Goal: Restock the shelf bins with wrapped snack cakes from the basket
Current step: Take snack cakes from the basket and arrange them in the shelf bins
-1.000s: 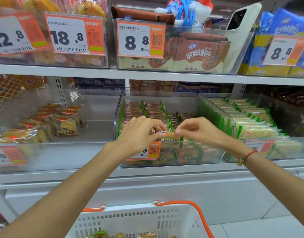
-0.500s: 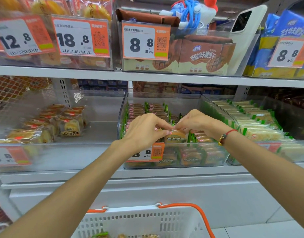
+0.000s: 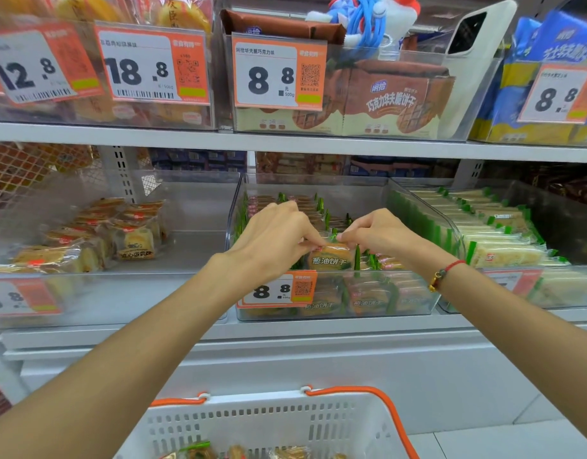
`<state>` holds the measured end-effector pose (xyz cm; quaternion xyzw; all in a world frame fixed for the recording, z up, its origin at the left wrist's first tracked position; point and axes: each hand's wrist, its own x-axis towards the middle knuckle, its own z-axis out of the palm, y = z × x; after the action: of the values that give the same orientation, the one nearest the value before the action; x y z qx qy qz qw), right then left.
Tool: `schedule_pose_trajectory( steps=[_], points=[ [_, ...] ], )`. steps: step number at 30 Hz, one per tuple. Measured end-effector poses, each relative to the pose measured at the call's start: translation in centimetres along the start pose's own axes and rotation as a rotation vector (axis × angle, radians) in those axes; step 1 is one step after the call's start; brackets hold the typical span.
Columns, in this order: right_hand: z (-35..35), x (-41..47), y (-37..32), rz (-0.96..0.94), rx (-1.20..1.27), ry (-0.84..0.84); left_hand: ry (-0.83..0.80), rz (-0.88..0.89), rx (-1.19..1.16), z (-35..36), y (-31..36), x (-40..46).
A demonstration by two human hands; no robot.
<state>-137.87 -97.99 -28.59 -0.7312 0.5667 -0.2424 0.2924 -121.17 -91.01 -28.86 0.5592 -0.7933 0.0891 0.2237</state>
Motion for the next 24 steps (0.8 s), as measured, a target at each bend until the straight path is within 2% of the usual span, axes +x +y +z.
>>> schedule_pose_trajectory(
  steps=[7, 12, 14, 16, 17, 19, 21, 24],
  points=[
    [0.6, -0.1, 0.4, -0.014, 0.007, 0.038, -0.014, 0.220, 0.304, -0.5, 0.0, 0.6],
    [1.1, -0.9, 0.9, -0.059, -0.023, 0.058, -0.009, 0.122, 0.181, 0.5, -0.5, -0.8],
    [1.5, -1.6, 1.6, -0.173, -0.080, 0.152, -0.008, 0.097, 0.160, 1.2, -0.5, -1.7],
    [2.2, -2.8, 2.7, -0.388, -0.229, 0.298, 0.031, 0.122, 0.198, 1.9, -0.6, -2.4],
    [2.5, -3.4, 3.2, -0.490, -0.300, 0.316, 0.077, 0.140, 0.230, 2.1, -0.8, -2.6],
    [3.3, -4.5, 4.1, -0.593, -0.423, 0.209, 0.175, 0.151, 0.254, 2.7, -1.0, -3.0],
    [4.0, -4.9, 5.1, -0.589, -0.490, 0.102, 0.185, 0.135, 0.248, 2.9, -0.8, -3.4],
    [4.3, -4.8, 5.6, -0.577, -0.519, 0.117, 0.153, 0.116, 0.236, 3.3, -0.8, -4.1]
  ],
)
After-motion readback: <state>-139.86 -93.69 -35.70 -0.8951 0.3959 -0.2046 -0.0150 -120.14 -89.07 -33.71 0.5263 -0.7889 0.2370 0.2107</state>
